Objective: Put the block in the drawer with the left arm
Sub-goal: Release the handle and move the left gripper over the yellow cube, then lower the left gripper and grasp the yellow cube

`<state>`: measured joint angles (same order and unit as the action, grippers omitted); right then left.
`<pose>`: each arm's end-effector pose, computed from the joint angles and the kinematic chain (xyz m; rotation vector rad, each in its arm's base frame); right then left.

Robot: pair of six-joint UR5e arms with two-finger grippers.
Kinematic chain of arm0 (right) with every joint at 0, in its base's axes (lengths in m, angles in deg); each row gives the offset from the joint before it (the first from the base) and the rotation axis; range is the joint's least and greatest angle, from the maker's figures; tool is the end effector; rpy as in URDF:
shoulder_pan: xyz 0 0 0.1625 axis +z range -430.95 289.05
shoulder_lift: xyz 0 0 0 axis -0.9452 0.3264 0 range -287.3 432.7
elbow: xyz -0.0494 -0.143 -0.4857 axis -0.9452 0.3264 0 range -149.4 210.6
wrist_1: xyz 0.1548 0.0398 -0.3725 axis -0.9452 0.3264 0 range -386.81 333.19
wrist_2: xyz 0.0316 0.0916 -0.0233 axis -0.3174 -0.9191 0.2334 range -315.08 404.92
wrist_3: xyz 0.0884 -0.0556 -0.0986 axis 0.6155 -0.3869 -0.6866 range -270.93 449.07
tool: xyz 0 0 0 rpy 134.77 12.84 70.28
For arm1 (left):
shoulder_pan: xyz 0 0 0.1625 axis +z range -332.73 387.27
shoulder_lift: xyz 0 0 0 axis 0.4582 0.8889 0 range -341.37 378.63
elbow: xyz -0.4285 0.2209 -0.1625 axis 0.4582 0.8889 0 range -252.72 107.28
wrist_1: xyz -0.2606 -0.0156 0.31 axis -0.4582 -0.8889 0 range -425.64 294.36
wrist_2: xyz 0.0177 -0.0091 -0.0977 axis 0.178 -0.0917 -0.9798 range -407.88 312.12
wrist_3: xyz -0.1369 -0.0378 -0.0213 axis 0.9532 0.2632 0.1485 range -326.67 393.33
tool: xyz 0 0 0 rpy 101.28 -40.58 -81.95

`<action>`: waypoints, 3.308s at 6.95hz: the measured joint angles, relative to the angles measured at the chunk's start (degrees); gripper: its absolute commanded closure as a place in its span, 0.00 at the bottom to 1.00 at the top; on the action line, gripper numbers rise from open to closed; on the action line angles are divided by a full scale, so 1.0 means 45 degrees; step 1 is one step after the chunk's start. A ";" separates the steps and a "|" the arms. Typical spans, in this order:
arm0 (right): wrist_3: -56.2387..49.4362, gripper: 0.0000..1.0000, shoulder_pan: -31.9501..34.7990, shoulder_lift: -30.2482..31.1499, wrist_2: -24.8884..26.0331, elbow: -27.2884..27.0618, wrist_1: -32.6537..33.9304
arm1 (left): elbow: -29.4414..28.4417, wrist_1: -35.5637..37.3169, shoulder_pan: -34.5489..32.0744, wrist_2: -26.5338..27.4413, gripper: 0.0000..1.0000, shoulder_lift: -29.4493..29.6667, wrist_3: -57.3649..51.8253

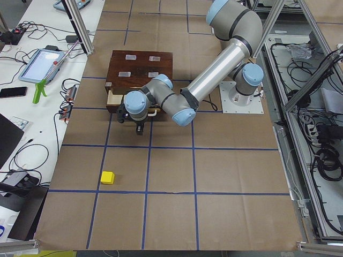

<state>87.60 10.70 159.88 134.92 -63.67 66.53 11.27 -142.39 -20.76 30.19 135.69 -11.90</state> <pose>0.0600 -0.5090 0.4735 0.1879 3.1287 0.1025 0.3258 -0.6059 0.3253 -0.0617 -2.8960 0.0659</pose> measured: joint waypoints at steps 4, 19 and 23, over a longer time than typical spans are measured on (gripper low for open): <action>-0.0003 0.00 0.0000 -0.0002 0.0000 -0.0002 0.0000 | -0.0688 -0.0101 0.0358 0.0462 0.01 0.0293 -0.0311; 0.0010 0.00 0.0000 0.0003 0.0000 -0.0007 0.0000 | -1.5909 -0.4508 0.0533 0.1431 0.01 0.9158 -0.0534; -0.0005 0.00 0.0000 0.0002 0.0000 -0.0007 0.0000 | -1.7697 -0.5057 0.0444 0.1520 0.01 1.1130 -0.0557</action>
<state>87.58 10.70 159.89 134.92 -63.70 66.53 -68.37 -165.15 -18.76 37.03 185.78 -14.41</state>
